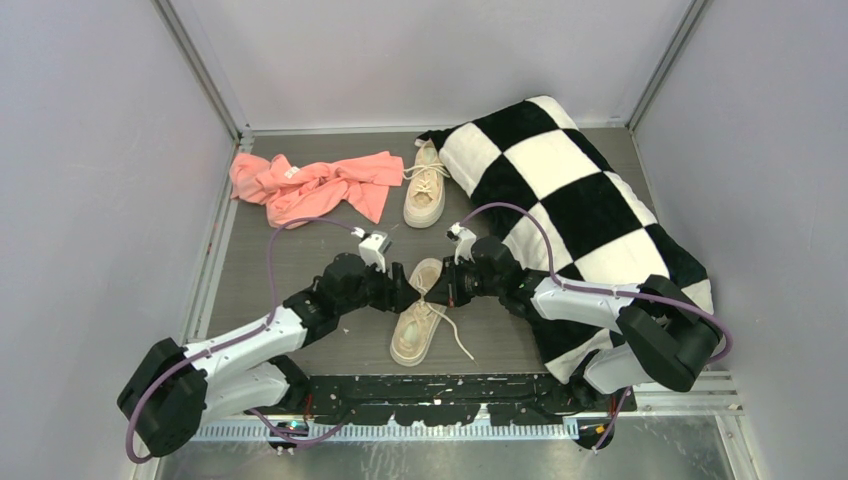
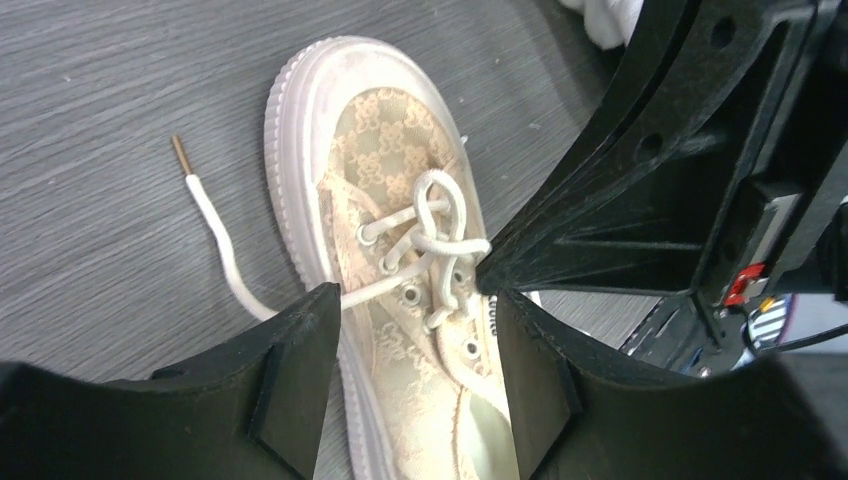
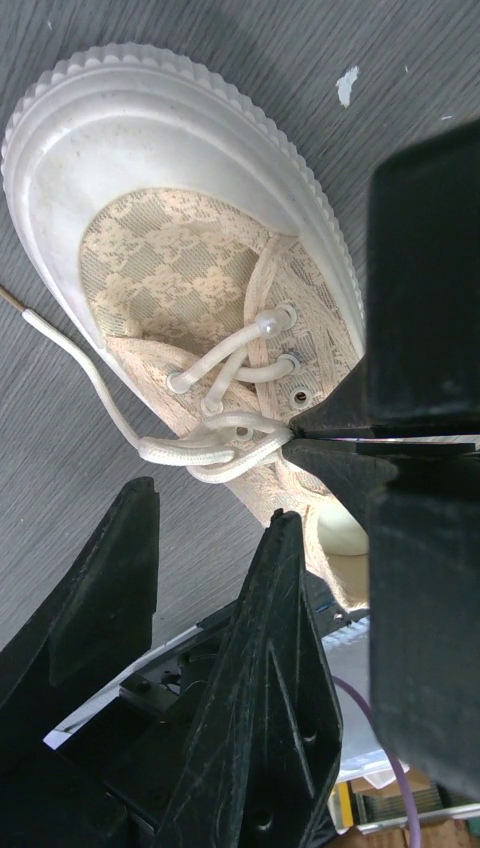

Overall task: Tie the shoes
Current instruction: Tie the shoelace on the shoe.

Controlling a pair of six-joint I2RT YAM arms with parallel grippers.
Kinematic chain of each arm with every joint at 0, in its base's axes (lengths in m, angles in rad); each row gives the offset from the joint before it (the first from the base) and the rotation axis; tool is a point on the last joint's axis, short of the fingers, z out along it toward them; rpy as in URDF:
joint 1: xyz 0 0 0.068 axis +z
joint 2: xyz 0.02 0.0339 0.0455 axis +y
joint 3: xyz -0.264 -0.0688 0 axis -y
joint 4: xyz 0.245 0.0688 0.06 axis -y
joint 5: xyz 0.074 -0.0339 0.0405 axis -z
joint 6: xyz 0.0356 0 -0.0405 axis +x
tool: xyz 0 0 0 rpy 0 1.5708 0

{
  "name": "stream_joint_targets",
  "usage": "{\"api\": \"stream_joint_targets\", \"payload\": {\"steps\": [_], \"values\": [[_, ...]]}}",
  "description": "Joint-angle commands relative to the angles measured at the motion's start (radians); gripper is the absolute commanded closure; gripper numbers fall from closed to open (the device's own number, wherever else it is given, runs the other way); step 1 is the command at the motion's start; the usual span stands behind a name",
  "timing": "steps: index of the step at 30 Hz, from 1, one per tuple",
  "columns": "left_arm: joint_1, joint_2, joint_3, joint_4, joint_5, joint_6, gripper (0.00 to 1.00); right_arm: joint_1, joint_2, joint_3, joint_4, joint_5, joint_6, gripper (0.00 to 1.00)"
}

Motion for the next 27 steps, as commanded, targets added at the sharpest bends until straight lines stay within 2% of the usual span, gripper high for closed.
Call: {"api": "stream_joint_targets", "payload": {"steps": [1, 6, 10, 18, 23, 26, 27], "values": [[0.005, 0.019, -0.026, 0.218, 0.011, -0.065, 0.40, -0.002, -0.018, -0.002, 0.044, -0.003, 0.001, 0.99], [0.005, 0.077, -0.025, 0.279, 0.032, -0.073, 0.46, -0.002, -0.024, -0.004, 0.043, -0.003, 0.001, 0.99], [0.005, 0.129, -0.014, 0.301, 0.053, -0.053, 0.59, -0.002, -0.031, -0.008, 0.050, -0.007, 0.005, 0.99], [0.005, 0.142, -0.015, 0.317, 0.073, -0.037, 0.63, -0.002, -0.032, -0.017, 0.057, -0.007, 0.013, 0.99], [0.005, 0.140, -0.021, 0.326, 0.071, -0.026, 0.82, -0.002, -0.027, -0.014, 0.058, -0.013, 0.017, 0.99], [0.005, 0.135, -0.018, 0.313, 0.064, -0.018, 0.99, -0.003, -0.028, -0.016, 0.060, -0.011, 0.021, 0.99], [0.005, 0.133, -0.016, 0.305, 0.061, -0.015, 0.99, -0.002, -0.030, -0.016, 0.060, -0.008, 0.023, 0.99]]}}
